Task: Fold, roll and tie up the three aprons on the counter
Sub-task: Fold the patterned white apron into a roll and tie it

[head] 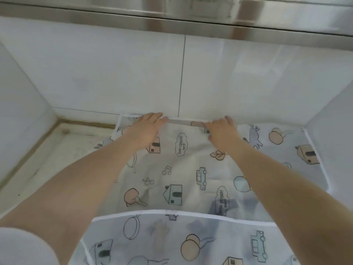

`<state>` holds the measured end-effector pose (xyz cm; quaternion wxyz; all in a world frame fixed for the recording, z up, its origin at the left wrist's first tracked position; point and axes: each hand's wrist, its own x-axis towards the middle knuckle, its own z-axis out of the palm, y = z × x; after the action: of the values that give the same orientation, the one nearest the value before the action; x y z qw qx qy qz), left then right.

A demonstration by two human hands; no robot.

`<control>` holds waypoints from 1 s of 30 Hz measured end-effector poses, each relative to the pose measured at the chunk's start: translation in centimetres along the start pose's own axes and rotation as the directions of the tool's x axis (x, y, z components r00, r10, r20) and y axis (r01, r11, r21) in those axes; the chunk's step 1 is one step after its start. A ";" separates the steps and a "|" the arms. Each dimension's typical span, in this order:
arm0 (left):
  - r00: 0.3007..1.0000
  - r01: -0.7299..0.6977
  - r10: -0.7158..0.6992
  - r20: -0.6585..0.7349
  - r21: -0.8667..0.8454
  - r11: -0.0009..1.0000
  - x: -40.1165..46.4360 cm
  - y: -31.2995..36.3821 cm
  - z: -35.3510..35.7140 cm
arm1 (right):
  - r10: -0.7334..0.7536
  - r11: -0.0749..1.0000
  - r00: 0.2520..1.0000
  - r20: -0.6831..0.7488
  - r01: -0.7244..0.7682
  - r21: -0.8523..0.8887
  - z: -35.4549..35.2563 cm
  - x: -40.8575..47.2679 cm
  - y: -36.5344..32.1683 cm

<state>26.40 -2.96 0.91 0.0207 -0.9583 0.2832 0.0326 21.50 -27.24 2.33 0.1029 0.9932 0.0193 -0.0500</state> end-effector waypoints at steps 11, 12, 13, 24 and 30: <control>0.976 -0.080 0.072 0.207 0.030 0.996 -1.7 2.1 -1.3 | -0.446 0.892 0.893 -0.060 0.438 -0.110 -1.1 -8.4 -1.9; 0.979 -0.095 0.091 0.180 0.017 0.995 -2.6 2.3 -1.5 | -0.340 0.940 0.937 0.081 0.341 0.004 -1.5 -9.0 -1.9; 0.982 -0.124 0.121 0.142 0.015 0.992 -3.5 2.5 -1.5 | -0.220 0.969 0.951 0.219 0.188 0.161 -2.2 -9.7 -2.1; 0.961 -0.276 0.263 0.083 0.227 0.934 -10.6 4.0 -3.5 | 0.097 0.945 0.971 0.217 -0.159 0.286 -3.3 -8.7 -3.7; 0.973 -0.179 0.136 -0.184 -0.237 0.955 -10.5 2.4 -5.3 | -0.005 0.951 0.734 -0.679 0.213 0.224 -7.8 -7.9 -3.3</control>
<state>16.55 0.45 6.92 -0.1277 -0.9267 0.3532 -0.0099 14.21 -22.62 10.07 -0.0591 0.9454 0.1062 0.3022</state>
